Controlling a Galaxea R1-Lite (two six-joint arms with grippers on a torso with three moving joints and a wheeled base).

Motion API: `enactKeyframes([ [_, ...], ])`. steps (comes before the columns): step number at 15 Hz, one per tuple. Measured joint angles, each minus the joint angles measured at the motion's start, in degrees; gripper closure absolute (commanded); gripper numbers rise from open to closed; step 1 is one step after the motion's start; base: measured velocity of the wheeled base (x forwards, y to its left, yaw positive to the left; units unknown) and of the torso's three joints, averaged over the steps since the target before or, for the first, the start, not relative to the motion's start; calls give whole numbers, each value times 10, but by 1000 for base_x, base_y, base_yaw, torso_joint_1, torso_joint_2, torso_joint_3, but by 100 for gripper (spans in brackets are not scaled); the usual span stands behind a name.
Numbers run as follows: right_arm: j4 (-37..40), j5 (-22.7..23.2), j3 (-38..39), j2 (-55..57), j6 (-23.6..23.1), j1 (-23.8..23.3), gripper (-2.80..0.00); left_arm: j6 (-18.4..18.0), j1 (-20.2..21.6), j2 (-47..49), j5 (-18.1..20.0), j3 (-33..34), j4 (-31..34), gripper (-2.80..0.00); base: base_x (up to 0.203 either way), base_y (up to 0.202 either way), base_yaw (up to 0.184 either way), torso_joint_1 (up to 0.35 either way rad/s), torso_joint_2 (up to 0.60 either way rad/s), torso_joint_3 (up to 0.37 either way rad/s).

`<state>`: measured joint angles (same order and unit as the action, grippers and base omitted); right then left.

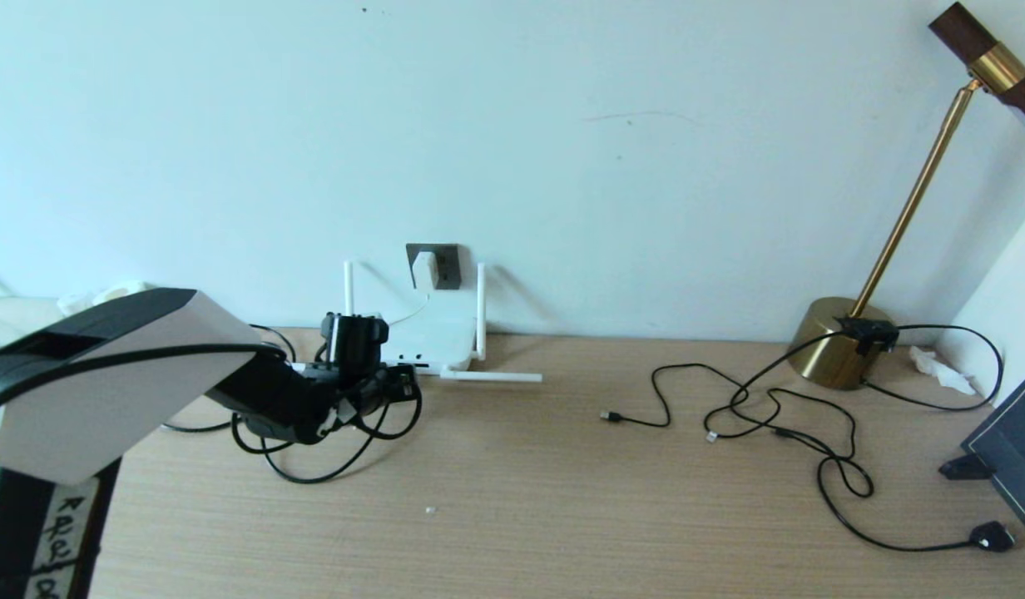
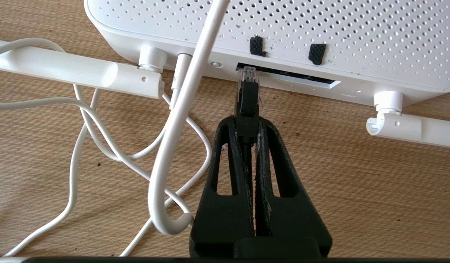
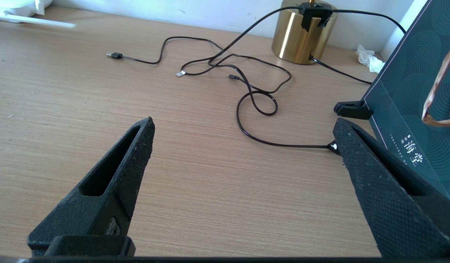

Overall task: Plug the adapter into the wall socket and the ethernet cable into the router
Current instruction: Plug cable into router interface

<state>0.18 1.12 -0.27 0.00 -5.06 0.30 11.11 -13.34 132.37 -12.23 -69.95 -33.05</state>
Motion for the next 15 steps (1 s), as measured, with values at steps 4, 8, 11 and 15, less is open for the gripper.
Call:
enactKeyframes([
  [4,0,0,0,0,0,0,-280,0,0,0,0,-1,0,0,0,0,0,0,0,0],
  [8,0,0,0,0,0,0,-280,-5,0,0,0,0,0,0,0,0,0,0,0,0],
  [11,0,0,0,0,0,0,-280,-9,-1,0,-1,0,0,0,0,0,0,0,0,0],
  [15,0,0,0,0,0,0,-280,-10,-2,-1,-1,-2,1,0,0,0,0,0,0,0],
])
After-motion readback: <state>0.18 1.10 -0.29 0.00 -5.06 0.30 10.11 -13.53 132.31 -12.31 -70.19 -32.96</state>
